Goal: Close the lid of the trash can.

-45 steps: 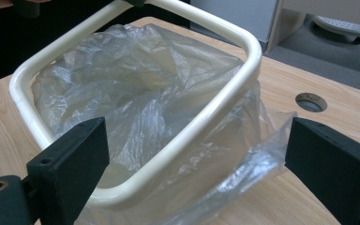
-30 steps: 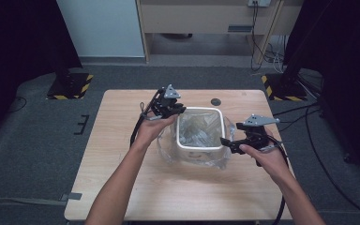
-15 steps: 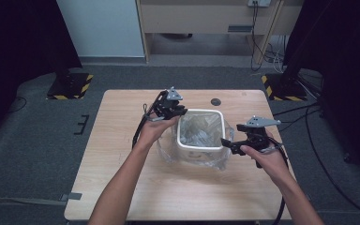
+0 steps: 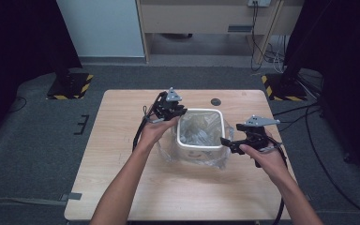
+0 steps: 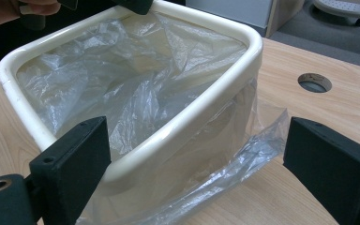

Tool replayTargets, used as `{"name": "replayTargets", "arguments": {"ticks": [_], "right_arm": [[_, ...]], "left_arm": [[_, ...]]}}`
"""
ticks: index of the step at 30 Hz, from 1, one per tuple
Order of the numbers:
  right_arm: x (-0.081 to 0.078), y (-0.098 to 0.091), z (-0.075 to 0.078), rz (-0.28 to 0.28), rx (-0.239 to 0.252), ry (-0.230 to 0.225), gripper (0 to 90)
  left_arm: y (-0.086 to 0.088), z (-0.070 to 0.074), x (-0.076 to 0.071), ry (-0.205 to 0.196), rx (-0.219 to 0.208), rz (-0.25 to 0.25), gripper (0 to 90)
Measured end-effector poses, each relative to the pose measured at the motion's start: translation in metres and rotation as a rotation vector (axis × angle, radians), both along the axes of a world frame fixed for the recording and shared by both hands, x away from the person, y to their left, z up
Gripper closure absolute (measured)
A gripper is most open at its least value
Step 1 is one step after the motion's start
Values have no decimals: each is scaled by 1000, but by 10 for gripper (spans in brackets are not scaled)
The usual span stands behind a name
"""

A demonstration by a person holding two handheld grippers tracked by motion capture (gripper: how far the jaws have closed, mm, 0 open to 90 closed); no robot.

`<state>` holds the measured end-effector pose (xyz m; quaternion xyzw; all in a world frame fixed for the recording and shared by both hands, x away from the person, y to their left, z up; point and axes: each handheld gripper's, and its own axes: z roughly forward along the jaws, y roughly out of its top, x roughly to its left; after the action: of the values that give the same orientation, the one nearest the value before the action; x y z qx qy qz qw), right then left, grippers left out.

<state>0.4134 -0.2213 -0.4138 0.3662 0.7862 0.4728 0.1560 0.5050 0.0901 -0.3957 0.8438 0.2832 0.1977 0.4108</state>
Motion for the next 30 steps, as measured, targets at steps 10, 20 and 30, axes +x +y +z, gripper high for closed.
{"name": "replayTargets", "arguments": {"ticks": [10,20,30], "right_arm": [[0,3,4,11,-6,-15,73],[1,2,9,-12,-4,-30,78],[4,-8,15,-50,-27,-30,89]], "left_arm": [[4,-1,-2,-7,3,65,337],[20,9,-9,6,-55,118,178],[37,16,-25,-9,-65,145,181]]}}
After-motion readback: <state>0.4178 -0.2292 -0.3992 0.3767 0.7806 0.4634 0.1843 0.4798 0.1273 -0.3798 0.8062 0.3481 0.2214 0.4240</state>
